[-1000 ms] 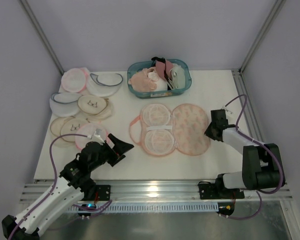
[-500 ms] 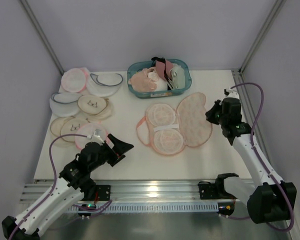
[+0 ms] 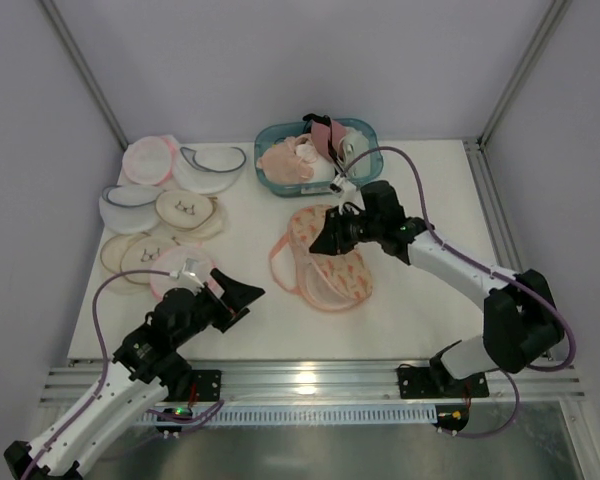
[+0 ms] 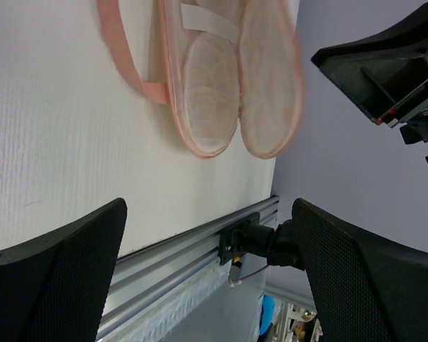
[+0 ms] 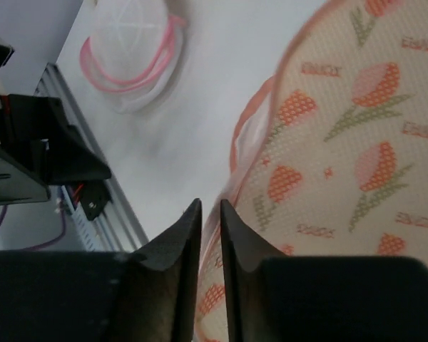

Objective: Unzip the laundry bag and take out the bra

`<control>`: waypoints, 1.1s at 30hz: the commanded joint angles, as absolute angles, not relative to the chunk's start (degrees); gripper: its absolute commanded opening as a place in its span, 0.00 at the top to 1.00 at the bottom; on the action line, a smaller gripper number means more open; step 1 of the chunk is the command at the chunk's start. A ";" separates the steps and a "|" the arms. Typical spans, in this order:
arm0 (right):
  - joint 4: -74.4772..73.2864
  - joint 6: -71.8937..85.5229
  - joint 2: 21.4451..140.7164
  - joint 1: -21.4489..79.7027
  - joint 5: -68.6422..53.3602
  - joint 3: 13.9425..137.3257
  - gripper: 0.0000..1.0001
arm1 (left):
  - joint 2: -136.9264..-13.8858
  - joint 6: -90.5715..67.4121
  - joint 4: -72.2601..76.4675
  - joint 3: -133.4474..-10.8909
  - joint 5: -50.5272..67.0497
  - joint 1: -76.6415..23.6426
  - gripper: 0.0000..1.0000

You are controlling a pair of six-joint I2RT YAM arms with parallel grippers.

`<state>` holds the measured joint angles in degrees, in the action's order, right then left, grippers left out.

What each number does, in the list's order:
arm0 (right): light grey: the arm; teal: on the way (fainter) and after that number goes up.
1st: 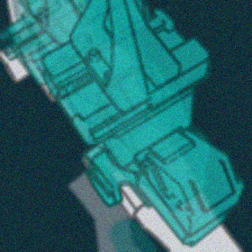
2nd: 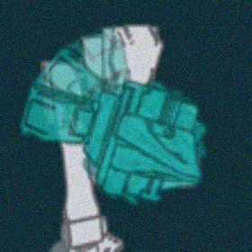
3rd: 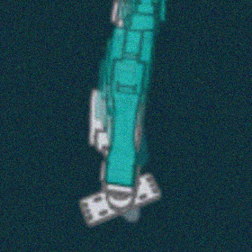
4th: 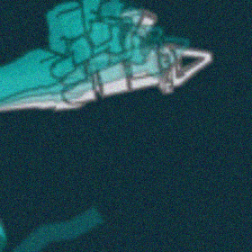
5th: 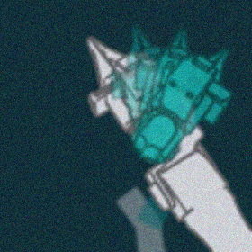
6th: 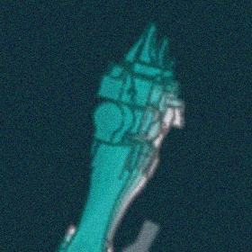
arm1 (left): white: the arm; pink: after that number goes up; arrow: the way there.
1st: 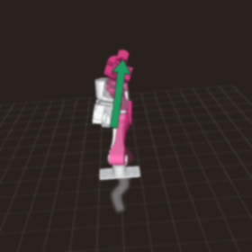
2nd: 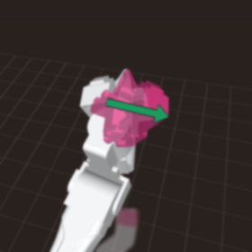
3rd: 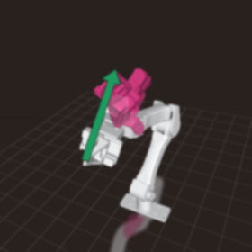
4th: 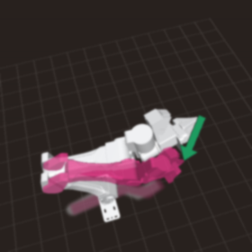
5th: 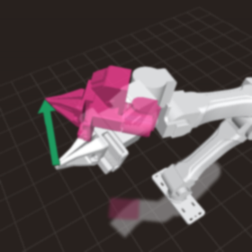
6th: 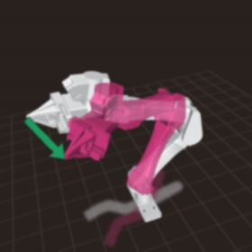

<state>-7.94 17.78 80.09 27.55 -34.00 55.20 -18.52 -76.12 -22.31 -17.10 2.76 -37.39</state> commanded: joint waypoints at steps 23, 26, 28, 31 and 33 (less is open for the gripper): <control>-7.76 24.61 85.32 21.63 -4.48 48.70 0.01 | -17.58 -76.11 -25.14 -18.11 1.50 -37.27 0.00; -4.68 23.82 89.45 19.95 -6.76 48.60 0.01 | -17.93 -76.20 -24.87 -18.19 1.76 -37.27 0.00; -2.56 23.47 91.13 19.25 -9.04 49.13 0.02 | -18.45 -76.20 -24.79 -18.46 1.76 -37.27 0.01; -1.15 23.29 94.56 18.72 -13.16 50.01 0.04 | -19.16 -76.03 -24.79 -18.81 1.85 -37.26 0.00; -0.71 23.47 97.10 18.37 -14.58 51.06 0.04 | -19.42 -75.94 -25.05 -19.16 1.85 -37.27 0.00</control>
<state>-4.54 23.73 94.24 18.90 -10.37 49.12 -18.87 -76.07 -25.47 -17.12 1.58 -37.39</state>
